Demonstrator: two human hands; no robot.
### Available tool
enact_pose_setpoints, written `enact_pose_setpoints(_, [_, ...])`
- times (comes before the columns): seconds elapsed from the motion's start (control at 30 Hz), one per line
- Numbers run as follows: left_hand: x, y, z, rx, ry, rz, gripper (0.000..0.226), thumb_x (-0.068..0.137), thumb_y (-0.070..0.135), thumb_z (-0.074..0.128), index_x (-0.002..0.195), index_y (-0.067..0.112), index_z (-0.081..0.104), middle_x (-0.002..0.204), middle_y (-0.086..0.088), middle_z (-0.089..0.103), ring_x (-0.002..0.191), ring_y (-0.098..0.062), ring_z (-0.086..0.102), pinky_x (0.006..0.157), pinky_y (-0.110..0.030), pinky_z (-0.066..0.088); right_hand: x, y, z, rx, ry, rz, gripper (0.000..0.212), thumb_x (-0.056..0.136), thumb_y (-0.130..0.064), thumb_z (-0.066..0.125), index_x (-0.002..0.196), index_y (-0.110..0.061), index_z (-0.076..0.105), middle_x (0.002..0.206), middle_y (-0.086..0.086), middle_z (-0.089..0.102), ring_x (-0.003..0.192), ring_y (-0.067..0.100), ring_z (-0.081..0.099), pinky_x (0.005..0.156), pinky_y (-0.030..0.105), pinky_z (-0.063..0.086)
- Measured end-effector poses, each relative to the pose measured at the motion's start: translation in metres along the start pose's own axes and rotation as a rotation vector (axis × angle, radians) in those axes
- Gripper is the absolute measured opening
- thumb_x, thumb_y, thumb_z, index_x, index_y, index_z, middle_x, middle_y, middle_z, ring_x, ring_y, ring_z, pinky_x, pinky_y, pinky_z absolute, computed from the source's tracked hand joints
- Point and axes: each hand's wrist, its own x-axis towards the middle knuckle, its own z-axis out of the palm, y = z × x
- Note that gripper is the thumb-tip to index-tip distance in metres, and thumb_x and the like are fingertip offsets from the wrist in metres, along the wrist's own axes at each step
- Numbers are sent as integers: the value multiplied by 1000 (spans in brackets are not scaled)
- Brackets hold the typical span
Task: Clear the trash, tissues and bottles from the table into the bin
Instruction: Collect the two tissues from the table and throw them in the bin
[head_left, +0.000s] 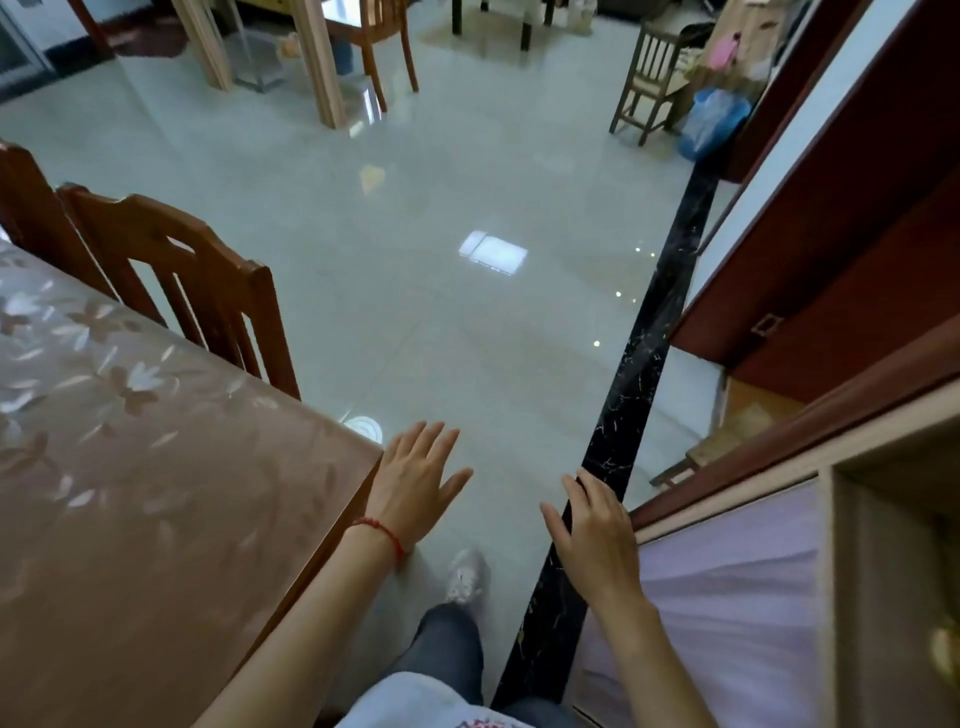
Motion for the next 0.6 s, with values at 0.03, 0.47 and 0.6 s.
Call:
enact_pose_setpoints(0.03, [11,0,0,-4,-18,3,56,89,46,45,134,12,41,140,-13,46,134,-32,35,110,-45,28,9,2,-1,-5,-4,6,48,90,-32,55,128,-3,49,136,18,49,130,29,41,106,42,34])
enact_pose_setpoints(0.47, [199,-6,-19,-89,14,-10,109,67,75,-18,134,11,40,142,-12,43,136,-31,31,111,-43,25,206,27,-36,-47,19,11,51,93,-40,45,135,-10,42,144,13,40,136,24,31,111,36,25])
enact_pose_setpoints(0.6, [256,-8,-26,-72,-18,-23,102,70,72,-12,136,12,37,144,-11,40,137,-30,28,113,-42,23,264,31,-49,-40,40,29,51,93,-38,47,134,-9,43,142,14,42,135,26,32,110,37,26])
